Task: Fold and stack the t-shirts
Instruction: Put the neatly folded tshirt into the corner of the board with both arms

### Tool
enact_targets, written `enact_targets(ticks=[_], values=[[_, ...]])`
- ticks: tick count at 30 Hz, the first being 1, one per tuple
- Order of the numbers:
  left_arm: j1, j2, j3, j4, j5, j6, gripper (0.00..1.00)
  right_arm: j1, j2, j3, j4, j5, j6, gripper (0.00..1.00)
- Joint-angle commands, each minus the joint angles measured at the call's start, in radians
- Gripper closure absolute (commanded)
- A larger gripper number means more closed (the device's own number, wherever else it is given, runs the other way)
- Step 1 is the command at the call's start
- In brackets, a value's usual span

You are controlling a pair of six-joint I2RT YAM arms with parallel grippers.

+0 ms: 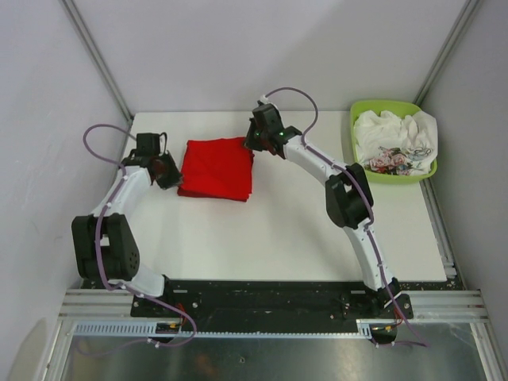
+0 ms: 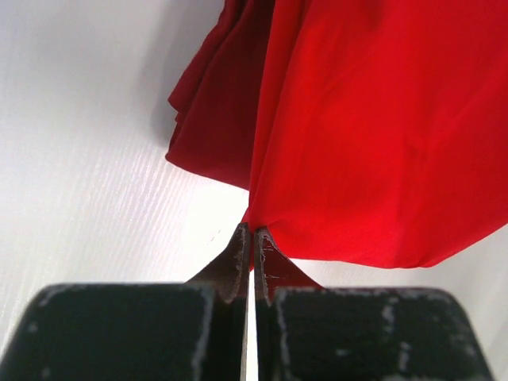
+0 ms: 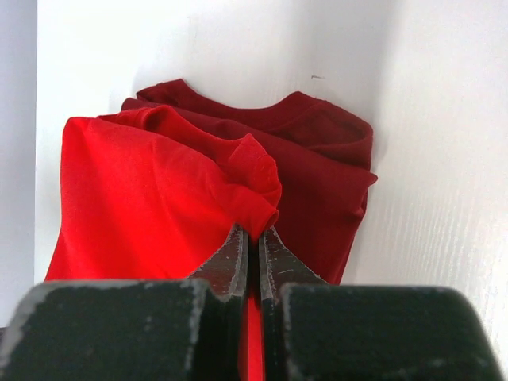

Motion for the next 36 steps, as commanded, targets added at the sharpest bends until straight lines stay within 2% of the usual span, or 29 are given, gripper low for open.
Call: enact_targets(ticks=[1, 21, 23, 24, 25, 26, 28, 30, 32, 34, 36], values=[[0.035, 0.02, 0.051, 0.008, -0.002, 0.031, 1.0, -0.004, 0.024, 0.075, 0.003, -0.011, 0.01, 1.0], [0.048, 0.155, 0.069, 0.022, -0.053, 0.026, 1.0, -0.03, 0.122, 0.126, -0.007, -0.024, 0.006, 1.0], [0.048, 0.168, 0.069, 0.024, -0.056, 0.025, 1.0, -0.036, 0.13, 0.131, -0.013, -0.026, 0.006, 0.91], [0.048, 0.173, 0.068, 0.024, -0.061, 0.025, 1.0, -0.04, 0.134, 0.136, -0.017, -0.03, 0.006, 0.82], [0.049, 0.175, 0.068, 0.023, -0.068, 0.024, 0.97, -0.045, 0.14, 0.147, -0.025, -0.037, 0.006, 0.72], [0.052, 0.174, 0.068, 0.023, -0.074, 0.022, 0.91, -0.05, 0.146, 0.164, -0.039, -0.041, 0.005, 0.63], [0.057, 0.155, 0.076, 0.023, -0.088, 0.024, 0.68, -0.061, 0.149, 0.189, -0.072, -0.043, -0.003, 0.47], [0.058, 0.124, 0.091, 0.022, -0.1, 0.032, 0.48, -0.073, 0.134, 0.199, -0.102, -0.037, -0.011, 0.36], [0.059, 0.086, 0.111, 0.021, -0.104, 0.043, 0.33, -0.088, 0.107, 0.197, -0.132, -0.034, -0.014, 0.28], [0.051, 0.046, 0.132, 0.02, -0.104, 0.056, 0.28, -0.101, 0.071, 0.179, -0.155, -0.027, -0.018, 0.25], [0.024, 0.009, 0.151, 0.019, -0.133, 0.075, 0.27, -0.111, 0.024, 0.133, -0.167, -0.014, -0.024, 0.23]])
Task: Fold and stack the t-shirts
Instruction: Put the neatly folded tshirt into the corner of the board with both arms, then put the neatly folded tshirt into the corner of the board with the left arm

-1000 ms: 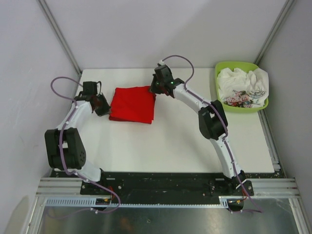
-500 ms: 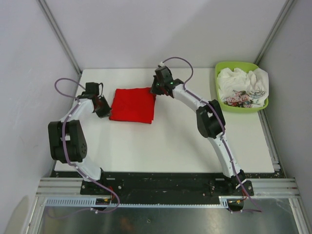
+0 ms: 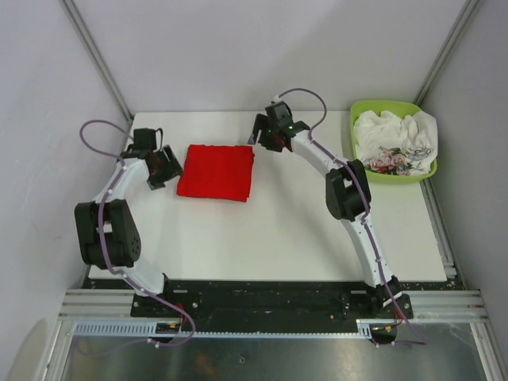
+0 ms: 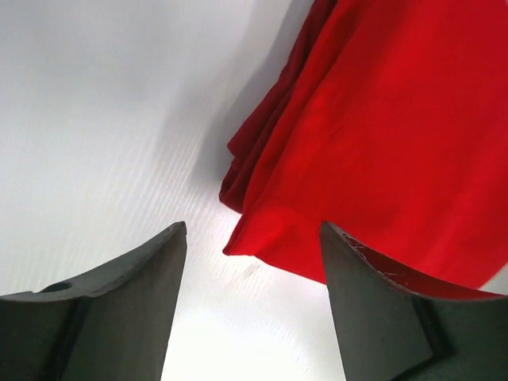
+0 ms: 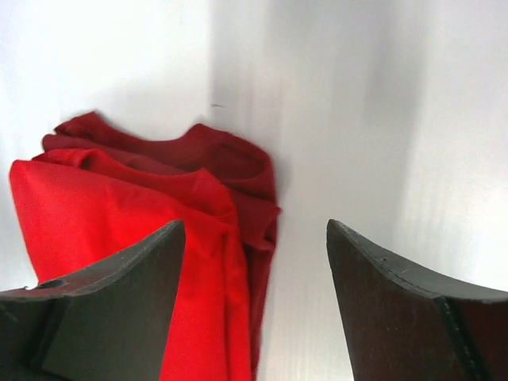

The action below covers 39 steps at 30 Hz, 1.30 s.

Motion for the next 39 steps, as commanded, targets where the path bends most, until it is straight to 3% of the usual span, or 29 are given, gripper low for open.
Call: enact_targets(ticks=[1, 6, 13, 18, 23, 30, 39], values=[[-0.048, -0.14, 0.089, 0.024, -0.058, 0.056, 0.27, -0.028, -0.143, -0.045, -0.06, 0.031, -0.02, 0.23], [-0.209, -0.164, 0.103, 0.016, -0.07, 0.078, 0.33, -0.064, -0.303, -0.31, -0.009, 0.04, 0.0, 0.23], [-0.449, -0.082, 0.123, 0.018, -0.07, 0.061, 0.37, -0.16, -0.553, -0.683, 0.082, 0.019, 0.045, 0.23], [-0.585, 0.028, 0.181, 0.02, -0.064, 0.02, 0.38, -0.204, -0.667, -0.808, 0.071, 0.021, 0.033, 0.23], [-0.695, 0.142, 0.242, 0.016, -0.176, -0.015, 0.36, -0.207, -0.737, -0.858, 0.051, 0.026, 0.012, 0.23], [-0.762, 0.308, 0.349, 0.017, -0.211, 0.06, 0.37, -0.198, -0.789, -0.9, 0.044, 0.027, 0.001, 0.24], [-0.721, 0.432, 0.362, 0.005, -0.219, 0.083, 0.41, -0.196, -0.799, -0.932, 0.044, 0.025, -0.011, 0.24]])
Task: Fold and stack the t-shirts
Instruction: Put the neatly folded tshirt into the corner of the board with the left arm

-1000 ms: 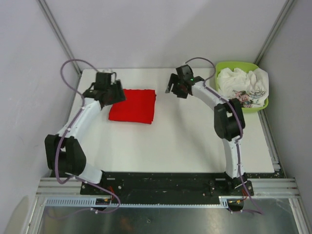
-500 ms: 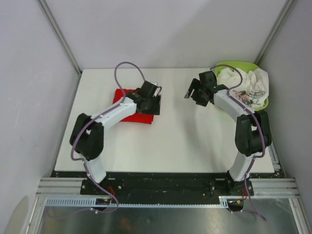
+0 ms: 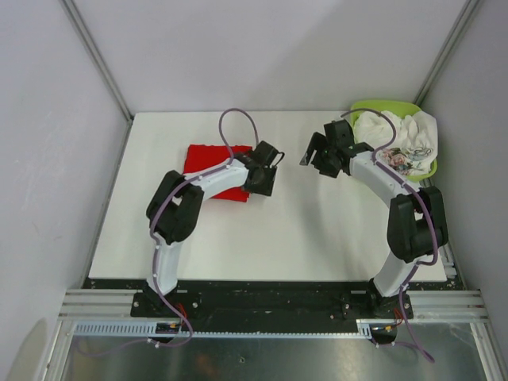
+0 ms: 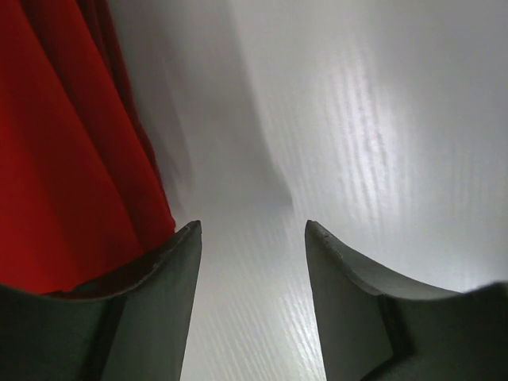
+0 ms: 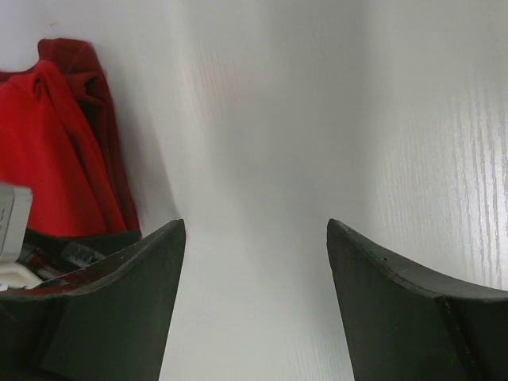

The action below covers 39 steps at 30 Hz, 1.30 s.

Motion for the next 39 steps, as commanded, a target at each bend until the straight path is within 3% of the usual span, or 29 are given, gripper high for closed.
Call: enact_targets(ticks=[1, 13, 21, 27, 39], values=[[0.038, 0.032, 0.014, -0.005, -0.039, 0.032, 0.42, 0.003, -0.041, -0.011, 0.012, 0.003, -0.019, 0.24], [0.204, 0.059, -0.001, -0.008, -0.037, 0.142, 0.44, 0.008, -0.032, -0.013, 0.027, -0.016, -0.019, 0.24], [0.321, 0.151, 0.111, -0.033, -0.019, 0.242, 0.45, 0.007, -0.009, -0.013, 0.038, -0.03, -0.026, 0.24], [0.397, 0.212, 0.243, -0.062, 0.032, 0.261, 0.52, 0.005, 0.01, -0.013, 0.038, -0.032, -0.034, 0.24], [0.517, 0.287, 0.406, -0.129, 0.063, 0.291, 0.5, -0.007, 0.029, -0.013, 0.047, -0.047, -0.049, 0.24]])
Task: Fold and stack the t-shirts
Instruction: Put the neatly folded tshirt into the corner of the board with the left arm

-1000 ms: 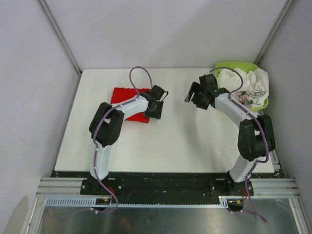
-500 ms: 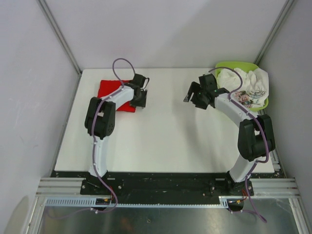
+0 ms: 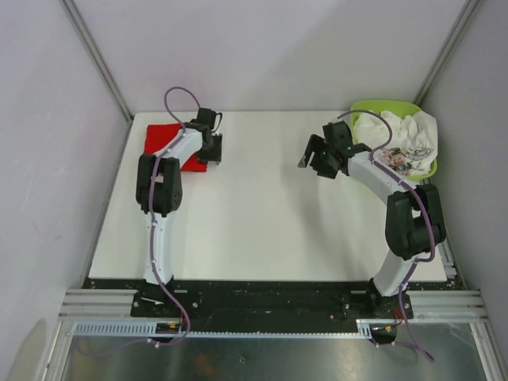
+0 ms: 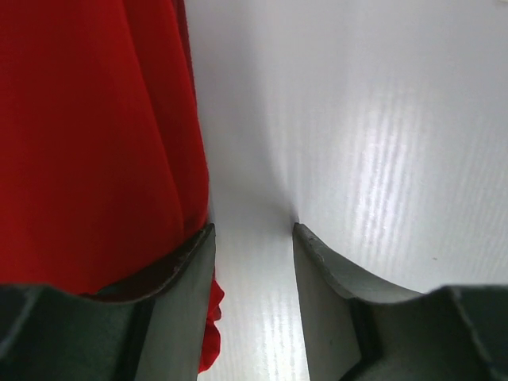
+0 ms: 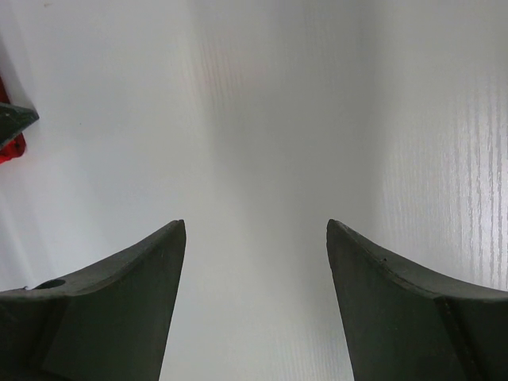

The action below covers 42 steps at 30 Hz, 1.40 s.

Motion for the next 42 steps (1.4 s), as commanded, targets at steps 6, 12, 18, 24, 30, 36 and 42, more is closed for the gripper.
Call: enact_targets(ticks=[6, 12, 18, 24, 30, 36, 42], values=[[0.094, 0.024, 0.076, -0.044, 0.007, 0.053, 0.5, -0.014, 0.008, 0.0, 0.02, -0.007, -0.026, 0.24], [0.086, 0.007, 0.076, -0.045, 0.061, 0.035, 0.5, -0.026, 0.011, 0.0, 0.014, 0.001, -0.03, 0.24], [0.045, -0.049, 0.054, -0.042, 0.112, 0.002, 0.49, -0.053, 0.004, 0.001, 0.026, -0.008, -0.036, 0.23], [-0.067, -0.163, -0.023, -0.04, 0.115, -0.04, 0.48, -0.06, -0.038, 0.002, 0.015, 0.004, -0.039, 0.23], [-0.215, -0.343, -0.194, 0.002, 0.084, -0.12, 0.43, -0.039, -0.116, 0.0, -0.036, 0.028, -0.051, 0.22], [-0.321, -0.594, -0.427, 0.072, 0.022, -0.24, 0.36, 0.015, -0.221, -0.019, -0.081, 0.053, -0.057, 0.21], [-0.375, -0.842, -0.637, 0.124, -0.017, -0.318, 0.22, 0.078, -0.339, -0.07, -0.109, 0.072, -0.041, 0.2]])
